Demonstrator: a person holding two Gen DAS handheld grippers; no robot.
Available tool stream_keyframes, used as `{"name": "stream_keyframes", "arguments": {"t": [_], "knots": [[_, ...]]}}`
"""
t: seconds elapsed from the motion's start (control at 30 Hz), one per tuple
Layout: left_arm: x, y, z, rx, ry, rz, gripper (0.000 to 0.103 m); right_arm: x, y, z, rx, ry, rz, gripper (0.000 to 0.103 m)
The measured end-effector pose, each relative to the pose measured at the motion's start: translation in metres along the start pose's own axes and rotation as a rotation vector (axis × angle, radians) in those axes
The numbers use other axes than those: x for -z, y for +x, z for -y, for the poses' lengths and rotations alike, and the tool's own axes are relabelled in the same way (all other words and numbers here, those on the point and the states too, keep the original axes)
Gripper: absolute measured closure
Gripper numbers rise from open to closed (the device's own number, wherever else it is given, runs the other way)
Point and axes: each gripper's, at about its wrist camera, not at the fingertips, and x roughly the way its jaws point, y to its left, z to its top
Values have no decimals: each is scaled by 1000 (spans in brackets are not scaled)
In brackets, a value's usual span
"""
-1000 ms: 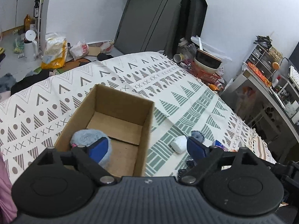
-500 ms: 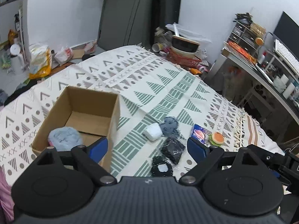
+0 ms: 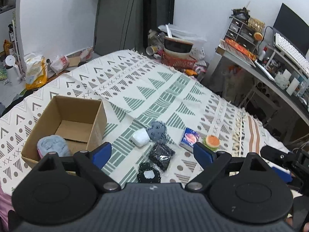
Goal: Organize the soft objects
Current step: 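Grasp the black felt plush with the left gripper while the right approaches the black bag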
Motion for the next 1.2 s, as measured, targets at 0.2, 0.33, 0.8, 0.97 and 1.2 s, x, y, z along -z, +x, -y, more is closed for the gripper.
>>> {"name": "stream_keyframes", "arguments": {"t": [0.2,0.33,0.8,0.97,1.2], "knots": [[2,6,6,3,-6,-7,12,-1,6,17,-1,38,-18,0],[7,14,5,-10,-21,-17,12,0,15,21,-11,55,-34,0],[24,66,-5,-14,-96,-115,16,12,70,21,-113,112,-142,7],[31,91,-6,-17,-104,-164,22,15,92,23,-124,134,-188,14],[42,125,-10,-32,-125,-235,29,22,126,29,-149,165,-260,18]]}}
